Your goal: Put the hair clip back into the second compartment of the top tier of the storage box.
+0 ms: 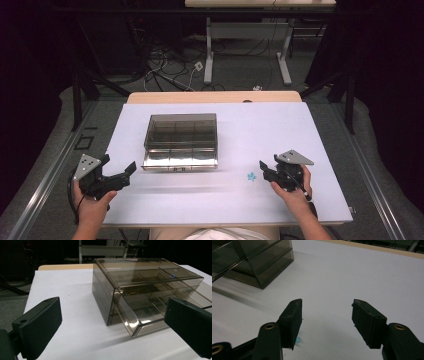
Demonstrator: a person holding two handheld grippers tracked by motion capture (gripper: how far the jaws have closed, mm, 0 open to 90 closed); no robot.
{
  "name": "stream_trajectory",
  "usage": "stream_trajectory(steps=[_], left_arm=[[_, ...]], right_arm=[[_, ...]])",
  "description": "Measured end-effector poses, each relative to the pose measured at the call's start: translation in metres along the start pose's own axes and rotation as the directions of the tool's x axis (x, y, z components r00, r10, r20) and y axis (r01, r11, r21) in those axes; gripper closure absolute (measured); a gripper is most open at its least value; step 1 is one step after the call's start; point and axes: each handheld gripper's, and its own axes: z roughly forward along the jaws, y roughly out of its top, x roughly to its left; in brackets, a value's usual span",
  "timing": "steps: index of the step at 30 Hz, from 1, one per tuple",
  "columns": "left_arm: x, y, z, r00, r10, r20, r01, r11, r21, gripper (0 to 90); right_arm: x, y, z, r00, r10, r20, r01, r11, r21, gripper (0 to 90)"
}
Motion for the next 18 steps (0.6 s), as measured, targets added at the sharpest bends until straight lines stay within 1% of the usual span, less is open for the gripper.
stream_trajectory(steps=[2, 5, 7, 10, 13, 14, 16, 18], left_arm=[[0.0, 0.0, -0.001, 1.0, 0.002, -0.003, -0.002, 1.0, -0.002, 1.5], [0.001, -0.001, -0.003, 1.0, -0.005, -0.005, 0.005, 1.0, -0.004, 1.5], [0.002, -0.001, -0.004, 0.9999, -0.008, -0.006, 0.008, 1.0, -0.002, 1.5], [0.003, -0.001, -0.005, 0.9998, -0.016, -0.009, 0.016, 0.9999, -0.005, 1.7], [0.003, -0.001, -0.004, 0.9999, -0.013, -0.01, 0.013, 0.9999, -0.001, 1.7], [0.002, -0.001, -0.004, 0.9999, -0.013, -0.01, 0.013, 0.9999, 0.001, 1.7], [0.002, -0.002, -0.003, 0.9999, -0.009, -0.009, 0.009, 0.9999, 0.005, 1.7], [0.002, -0.002, -0.003, 1.0, -0.005, -0.008, 0.005, 0.9999, 0.009, 1.7]], right_arm=[[0.001, 0.001, 0.001, 1.0, -0.001, -0.005, 0.001, 1.0, 0.005, 42.2], [0.0, 0.001, 0.002, 1.0, 0.0, -0.004, 0.0, 1.0, 0.005, 42.0], [-0.002, -0.001, 0.005, 0.9999, 0.008, -0.01, -0.007, 1.0, 0.022, 43.2], [-0.005, -0.003, 0.008, 0.9999, 0.006, -0.014, -0.006, 1.0, 0.03, 43.2], [-0.007, -0.003, 0.009, 0.9997, 0.015, -0.021, -0.014, 0.999, 0.04, 43.3], [-0.007, -0.004, 0.01, 0.9993, 0.021, -0.029, -0.02, 0.998, 0.058, 45.3], [-0.007, -0.005, 0.011, 0.9992, 0.014, -0.037, -0.012, 0.998, 0.061, 46.7], [-0.006, -0.005, 0.014, 0.9981, 0.017, -0.059, -0.013, 0.997, 0.081, 50.7]])
